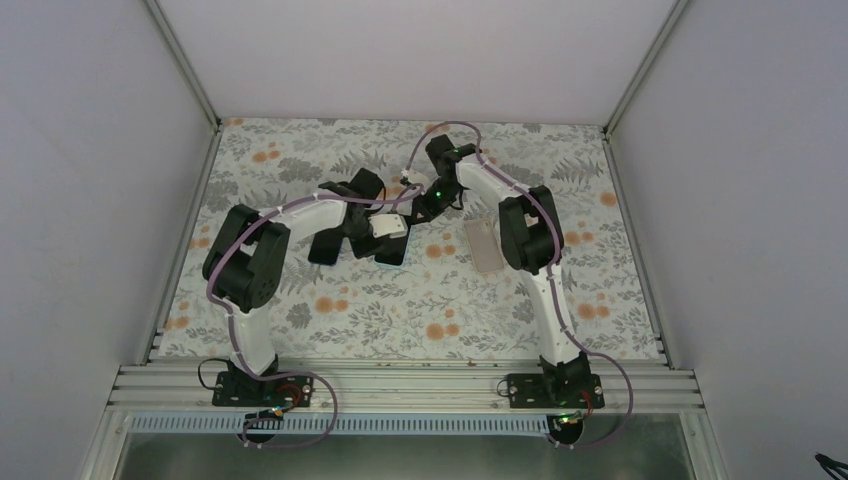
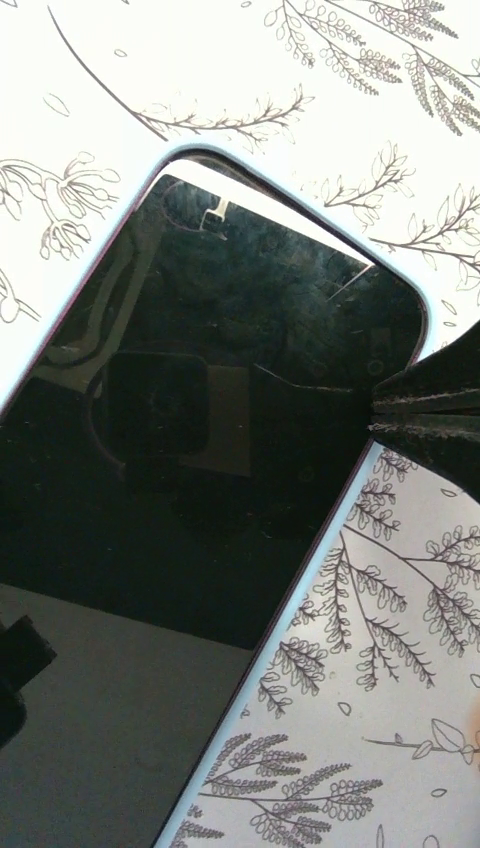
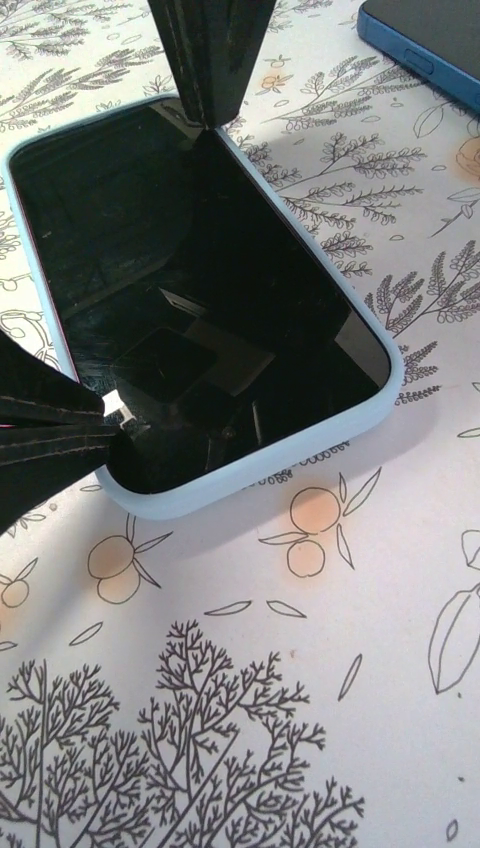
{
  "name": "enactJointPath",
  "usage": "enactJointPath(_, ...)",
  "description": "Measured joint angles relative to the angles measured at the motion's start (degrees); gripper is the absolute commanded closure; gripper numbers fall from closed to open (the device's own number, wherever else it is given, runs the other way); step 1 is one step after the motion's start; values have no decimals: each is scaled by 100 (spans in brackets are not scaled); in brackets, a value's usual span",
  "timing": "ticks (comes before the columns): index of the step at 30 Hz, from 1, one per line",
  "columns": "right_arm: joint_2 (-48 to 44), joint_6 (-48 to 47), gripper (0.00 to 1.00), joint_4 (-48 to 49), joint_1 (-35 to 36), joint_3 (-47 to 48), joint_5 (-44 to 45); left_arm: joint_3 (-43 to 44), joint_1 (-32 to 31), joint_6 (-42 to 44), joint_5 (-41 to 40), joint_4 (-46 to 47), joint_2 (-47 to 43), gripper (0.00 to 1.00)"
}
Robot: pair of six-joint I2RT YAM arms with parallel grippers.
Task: Take the phone out of the phone case
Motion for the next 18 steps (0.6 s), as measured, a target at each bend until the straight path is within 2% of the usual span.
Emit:
enactJointPath(8,125,0,96,-170,42,254,24,-24,-31,-26,-122,42,-50,98)
enactJointPath(18,103,13,96,26,74,122,-28,-404,-28,-22,-564,293,-601,98)
